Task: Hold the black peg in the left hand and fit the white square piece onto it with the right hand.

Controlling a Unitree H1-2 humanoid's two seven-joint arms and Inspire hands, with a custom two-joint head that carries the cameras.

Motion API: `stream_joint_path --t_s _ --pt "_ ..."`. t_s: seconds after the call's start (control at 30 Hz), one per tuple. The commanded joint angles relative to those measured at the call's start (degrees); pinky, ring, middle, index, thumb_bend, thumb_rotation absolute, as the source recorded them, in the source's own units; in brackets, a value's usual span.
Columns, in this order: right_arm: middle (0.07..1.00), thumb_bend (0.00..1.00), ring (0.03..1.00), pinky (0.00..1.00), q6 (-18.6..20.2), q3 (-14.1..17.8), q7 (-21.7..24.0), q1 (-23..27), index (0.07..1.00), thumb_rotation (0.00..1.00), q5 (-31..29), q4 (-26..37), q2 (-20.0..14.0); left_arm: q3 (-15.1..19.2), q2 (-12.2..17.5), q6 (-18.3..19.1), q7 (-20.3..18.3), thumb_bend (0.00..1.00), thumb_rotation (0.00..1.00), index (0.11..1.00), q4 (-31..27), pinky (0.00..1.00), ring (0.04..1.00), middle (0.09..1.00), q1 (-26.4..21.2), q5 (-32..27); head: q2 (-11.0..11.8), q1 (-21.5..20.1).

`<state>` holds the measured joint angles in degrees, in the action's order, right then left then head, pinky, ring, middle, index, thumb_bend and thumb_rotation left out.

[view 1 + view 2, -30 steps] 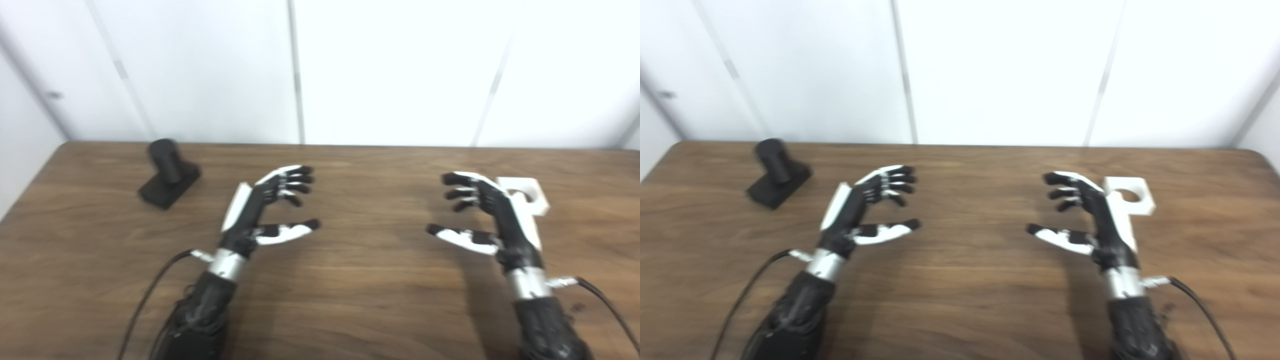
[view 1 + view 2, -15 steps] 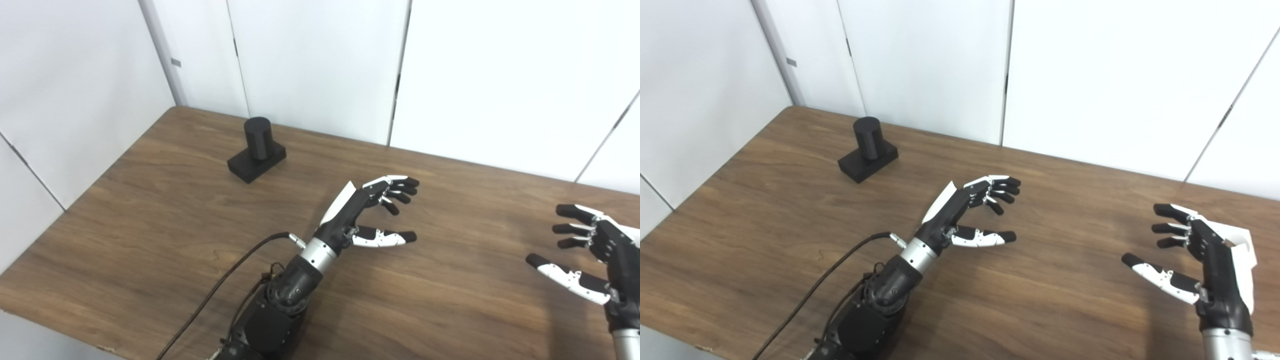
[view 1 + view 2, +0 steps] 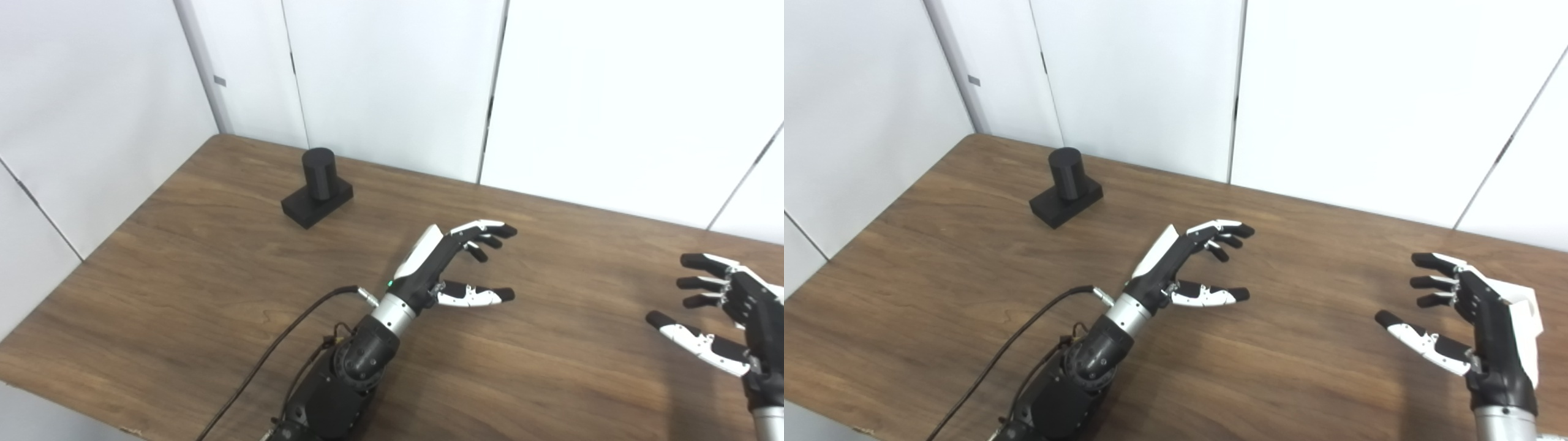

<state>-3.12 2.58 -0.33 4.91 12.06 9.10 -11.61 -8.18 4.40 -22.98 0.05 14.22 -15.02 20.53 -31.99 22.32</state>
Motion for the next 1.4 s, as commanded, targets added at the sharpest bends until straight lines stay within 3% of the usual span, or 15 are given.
stream_joint_path --t_s 0.0,0.23,0.43,0.63,0.87,1.0,1.27,1.37 --pt "0.723 0.56 0.627 0.51 -0.7 0.2 -0.1 1.4 0.668 0.0 -0.1 2.1 -0.3 0.3 0.9 -0.6 1.3 0.72 0.1 0.734 -2.9 0.64 0.773 0.803 -3.0 1.4 -0.1 -0.1" --pt "0.723 0.55 0.628 0.5 0.4 0.2 0.0 1.4 0.672 0.0 -0.5 2.7 0.0 1.8 4.0 4.6 1.2 0.73 0.12 0.717 -7.1 0.64 0.744 0.768 -5.5 5.2 0.1 0.0" --pt "0.72 0.55 0.626 0.51 0.9 0.1 0.0 1.5 0.663 0.0 -0.1 3.2 0.2 4.2 6.5 9.3 0.8 0.76 0.13 0.742 -9.9 0.59 0.729 0.779 -7.3 5.0 0.2 -0.1" --pt "0.72 0.55 0.63 0.51 1.6 0.2 0.1 1.5 0.66 0.0 -0.2 3.9 0.4 6.9 8.4 13.5 1.2 0.75 0.12 0.763 -12.3 0.61 0.756 0.792 -8.1 5.1 0.1 -0.2" --pt "0.717 0.55 0.624 0.51 3.0 0.1 0.2 1.3 0.664 0.0 0.1 5.1 0.5 9.2 11.2 14.8 2.3 0.75 0.1 0.755 -12.7 0.55 0.72 0.769 -9.2 5.8 0.1 -0.2" --pt "0.722 0.55 0.631 0.51 3.5 0.2 0.3 1.3 0.665 0.0 0.1 5.5 0.5 10.3 12.4 18.8 2.3 0.75 0.12 0.76 -14.3 0.6 0.748 0.782 -9.5 6.8 0.2 -0.2" --pt "0.725 0.54 0.628 0.52 4.6 0.0 0.5 1.0 0.668 0.0 0.1 6.5 0.6 12.0 15.2 24.3 3.0 0.78 0.1 0.786 -16.0 0.62 0.749 0.799 -11.0 8.7 0.2 -0.1" --pt "0.723 0.55 0.627 0.52 3.9 0.1 0.5 1.0 0.668 0.0 -0.2 6.3 0.5 12.1 16.6 24.5 3.6 0.79 0.07 0.791 -15.8 0.64 0.77 0.803 -11.6 10.0 0.2 -0.3"
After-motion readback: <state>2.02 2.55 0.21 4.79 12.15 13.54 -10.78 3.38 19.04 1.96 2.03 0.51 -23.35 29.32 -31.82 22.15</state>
